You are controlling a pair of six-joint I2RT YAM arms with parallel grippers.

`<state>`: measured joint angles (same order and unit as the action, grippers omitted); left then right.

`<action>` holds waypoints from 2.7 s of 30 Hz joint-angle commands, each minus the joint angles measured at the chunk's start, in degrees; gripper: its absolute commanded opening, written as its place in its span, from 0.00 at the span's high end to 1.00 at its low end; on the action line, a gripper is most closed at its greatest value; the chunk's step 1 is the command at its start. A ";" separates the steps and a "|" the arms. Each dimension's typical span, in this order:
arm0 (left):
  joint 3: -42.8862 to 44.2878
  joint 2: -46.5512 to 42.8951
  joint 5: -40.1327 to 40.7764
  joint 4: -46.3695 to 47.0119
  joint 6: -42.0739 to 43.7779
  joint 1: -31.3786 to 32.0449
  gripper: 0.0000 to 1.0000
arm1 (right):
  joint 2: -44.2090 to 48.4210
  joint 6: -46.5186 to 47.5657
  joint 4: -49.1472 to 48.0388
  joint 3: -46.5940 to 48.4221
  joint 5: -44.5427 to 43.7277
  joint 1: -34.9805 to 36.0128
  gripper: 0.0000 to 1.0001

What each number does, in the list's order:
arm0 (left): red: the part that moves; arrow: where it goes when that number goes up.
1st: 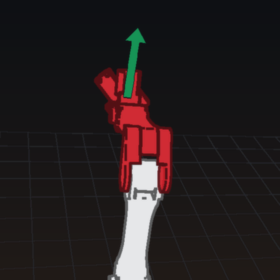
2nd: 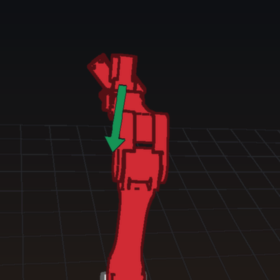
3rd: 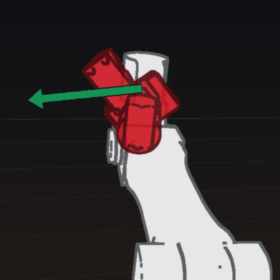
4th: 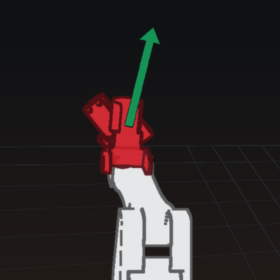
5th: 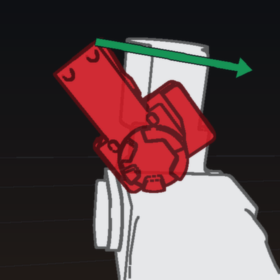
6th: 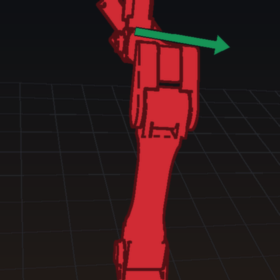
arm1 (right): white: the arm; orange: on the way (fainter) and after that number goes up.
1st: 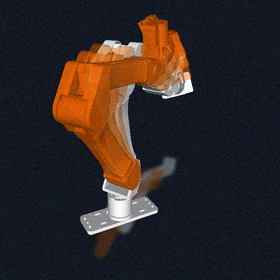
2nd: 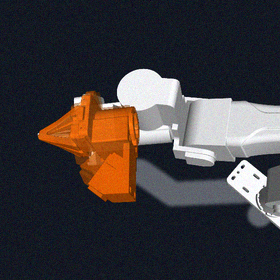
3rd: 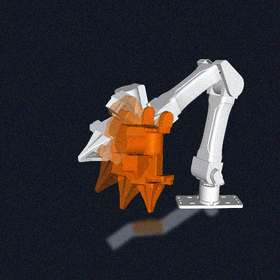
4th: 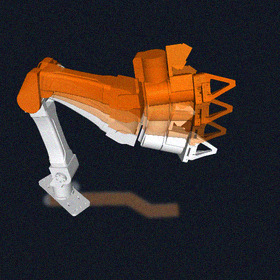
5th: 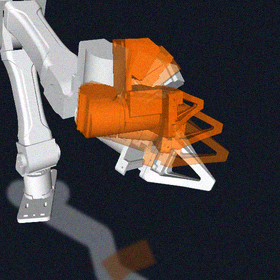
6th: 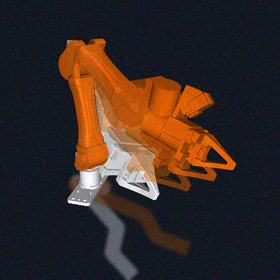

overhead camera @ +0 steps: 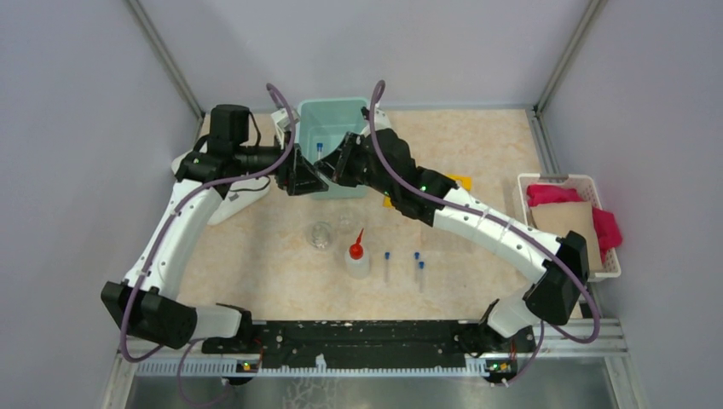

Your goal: Organize the chemistry lab equipment

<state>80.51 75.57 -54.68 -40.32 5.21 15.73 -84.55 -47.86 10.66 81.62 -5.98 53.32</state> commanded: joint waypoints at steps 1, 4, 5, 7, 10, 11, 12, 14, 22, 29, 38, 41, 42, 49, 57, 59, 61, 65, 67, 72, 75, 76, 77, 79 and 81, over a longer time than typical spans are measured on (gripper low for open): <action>-0.15 0.35 -1.29 -0.34 1.35 0.27 0.31 | 0.97 -1.01 -4.74 1.28 1.56 0.77 1.00; -0.10 0.54 -1.40 -0.21 1.21 0.27 0.41 | 1.48 -0.80 -4.97 0.75 1.48 1.03 1.00; 0.04 0.59 -1.40 -0.20 1.20 0.27 0.46 | 1.57 -0.79 -4.82 0.74 1.45 1.08 1.00; 0.09 0.70 -1.40 -0.13 1.23 0.24 0.55 | 1.47 -0.58 -4.56 0.74 1.50 1.08 1.00; 0.13 0.66 -1.36 -0.26 1.48 0.27 0.69 | 1.38 -0.41 -3.65 1.08 1.56 1.07 0.89; -0.03 0.57 -1.26 -0.33 1.73 0.27 0.73 | 1.28 -0.36 -2.54 1.65 1.26 1.02 0.80; -0.15 0.41 -1.23 -0.41 2.06 0.27 0.76 | 0.98 -0.21 -0.93 2.74 0.74 0.96 0.73; -0.69 0.09 -1.31 -0.62 2.83 0.27 0.81 | 0.26 0.68 2.59 5.49 0.69 0.15 0.60; -1.48 -1.79 -1.85 -1.78 7.44 0.27 0.84 | -4.29 3.27 12.04 14.97 10.87 -5.44 0.58; -1.25 -1.56 -1.28 -2.38 8.32 0.26 0.86 | -6.45 6.21 15.74 19.58 13.87 -5.57 0.67; -0.89 -1.12 -1.28 -2.56 8.48 0.33 0.86 | -8.95 7.97 18.32 23.01 16.08 -5.60 0.78; -0.82 -1.14 -0.38 -2.75 8.48 0.28 0.84 | -8.85 9.00 19.93 23.90 15.87 -6.00 0.96; -0.80 -1.11 0.21 -2.82 8.28 0.28 0.77 | -8.32 9.27 20.14 23.48 15.85 -6.17 1.00; 0.39 -0.92 7.32 -3.63 6.47 0.23 0.01 | 5.45 15.01 24.73 9.03 -1.24 -7.55 1.00; 3.01 1.06 12.12 -6.45 5.13 0.02 0.01 | 26.76 16.49 25.30 -16.91 -31.10 -7.94 1.00; 3.24 1.37 12.22 -6.63 4.87 -0.12 0.01 | 29.84 15.93 23.68 -22.71 -35.66 -7.97 1.00; 3.38 1.55 12.22 -6.62 4.51 -0.33 0.01 | 31.00 15.18 22.25 -26.96 -37.91 -7.96 1.00; 3.73 1.89 12.29 -6.68 4.31 -0.59 0.01 | 27.55 10.71 22.55 -30.58 -42.85 -7.96 1.00; 3.86 2.03 12.25 -6.75 4.28 -0.77 0.01 | 25.14 9.12 21.62 -31.91 -43.77 -7.97 1.00; 3.83 2.38 11.98 -6.88 4.28 -1.09 0.01 | 20.08 9.12 15.14 -34.95 -43.80 -7.97 1.00; 3.95 2.41 11.94 -7.03 4.28 -1.27 0.01 | 18.49 9.96 11.87 -36.58 -44.25 -8.01 1.00; 3.96 2.39 11.94 -7.04 4.36 -1.31 0.01 | 18.09 10.46 10.72 -36.96 -44.28 -8.06 1.00; 3.89 2.31 12.06 -7.01 4.38 -1.31 0.01 | 17.84 10.69 9.96 -37.25 -44.15 -8.07 1.00; 3.91 2.22 12.42 -6.90 4.37 -1.45 0.01 | 17.23 11.00 8.69 -37.75 -43.96 -8.12 1.00; 3.93 2.24 12.93 -6.93 4.28 -1.53 0.01 | 16.78 11.15 7.45 -38.42 -43.64 -8.10 1.00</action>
<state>82.59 77.62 -42.39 -46.74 9.87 14.70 -67.16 -37.28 24.43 43.70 -47.97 45.56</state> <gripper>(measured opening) 0.987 0.084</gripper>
